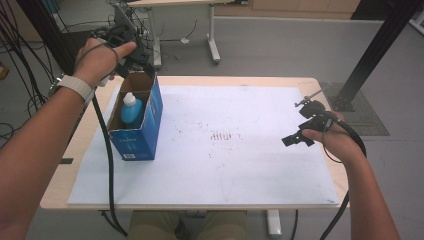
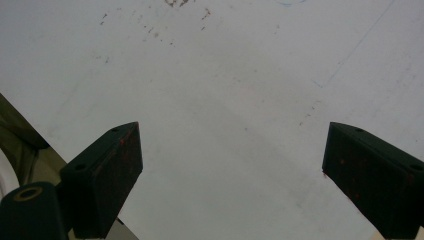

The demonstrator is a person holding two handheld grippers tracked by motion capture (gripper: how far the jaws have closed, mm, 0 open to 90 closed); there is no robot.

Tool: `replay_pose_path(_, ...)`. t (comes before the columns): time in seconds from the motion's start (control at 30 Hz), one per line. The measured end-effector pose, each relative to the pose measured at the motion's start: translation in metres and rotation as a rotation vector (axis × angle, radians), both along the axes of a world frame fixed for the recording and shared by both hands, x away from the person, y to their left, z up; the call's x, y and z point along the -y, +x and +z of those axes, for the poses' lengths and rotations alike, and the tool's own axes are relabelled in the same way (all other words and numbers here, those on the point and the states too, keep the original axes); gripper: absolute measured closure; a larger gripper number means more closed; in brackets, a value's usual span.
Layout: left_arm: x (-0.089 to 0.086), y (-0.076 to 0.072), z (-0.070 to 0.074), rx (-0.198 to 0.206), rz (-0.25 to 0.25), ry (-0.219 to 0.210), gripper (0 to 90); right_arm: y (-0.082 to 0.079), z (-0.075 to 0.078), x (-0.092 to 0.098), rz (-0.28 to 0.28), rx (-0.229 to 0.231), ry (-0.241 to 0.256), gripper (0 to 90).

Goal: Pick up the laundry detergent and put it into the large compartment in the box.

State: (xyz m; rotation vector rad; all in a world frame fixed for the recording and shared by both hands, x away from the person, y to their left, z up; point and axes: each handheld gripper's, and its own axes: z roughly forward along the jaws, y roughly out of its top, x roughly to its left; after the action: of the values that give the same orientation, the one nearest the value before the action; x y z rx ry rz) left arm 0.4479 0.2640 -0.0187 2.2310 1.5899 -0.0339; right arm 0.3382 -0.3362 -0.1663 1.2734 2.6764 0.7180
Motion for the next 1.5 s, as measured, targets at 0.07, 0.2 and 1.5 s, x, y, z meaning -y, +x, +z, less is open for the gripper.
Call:
replay_pose_path(0.07,0.008,-0.001,0.008,0.012,-0.014,0.028,4.9,0.0,0.0,0.0,-0.003,-0.001,0.002,9.1)
replay_pose_path(0.2,0.017,0.0,0.019,0.023,-0.06,0.037,5.0,-0.001,0.001,0.001,-0.009,-0.002,0.003,9.1)
replay_pose_path(1.5,0.115,0.027,0.037,0.051,-0.575,0.125,5.2,0.004,0.014,-0.001,-0.016,-0.008,-0.001,8.4)
